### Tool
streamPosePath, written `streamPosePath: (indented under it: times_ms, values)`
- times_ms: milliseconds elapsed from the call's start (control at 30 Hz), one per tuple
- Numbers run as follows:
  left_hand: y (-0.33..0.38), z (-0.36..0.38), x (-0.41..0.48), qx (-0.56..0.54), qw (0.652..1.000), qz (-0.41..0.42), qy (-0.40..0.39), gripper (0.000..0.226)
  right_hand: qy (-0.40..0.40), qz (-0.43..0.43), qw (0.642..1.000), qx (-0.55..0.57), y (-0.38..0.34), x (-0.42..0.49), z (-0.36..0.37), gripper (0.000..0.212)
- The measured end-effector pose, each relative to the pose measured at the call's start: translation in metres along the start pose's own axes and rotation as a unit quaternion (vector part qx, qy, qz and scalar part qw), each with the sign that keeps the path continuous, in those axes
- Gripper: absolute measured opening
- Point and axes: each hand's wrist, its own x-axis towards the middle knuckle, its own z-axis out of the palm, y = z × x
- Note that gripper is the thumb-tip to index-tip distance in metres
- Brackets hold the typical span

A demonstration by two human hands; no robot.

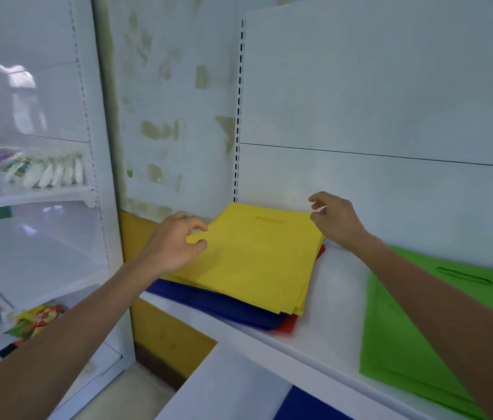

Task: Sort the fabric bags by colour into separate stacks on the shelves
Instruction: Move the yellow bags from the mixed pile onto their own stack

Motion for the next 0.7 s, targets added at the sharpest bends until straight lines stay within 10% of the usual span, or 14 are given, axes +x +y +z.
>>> streamPosePath:
  times_ms: [300,700]
  values:
    - [-0.048,0.029,0.058,0.044,0.986,-0.029,-0.161,0.057,-0.001,0.057,0.980,-0.192,-0.010,-0.002,0.019,0.041]
    - [-0.055,0.044,0.056,-0.054,0.998,0.039,-0.020,0.035,0.091,0.303,0.921,-0.227,-0.034,-0.044,0.094,0.030]
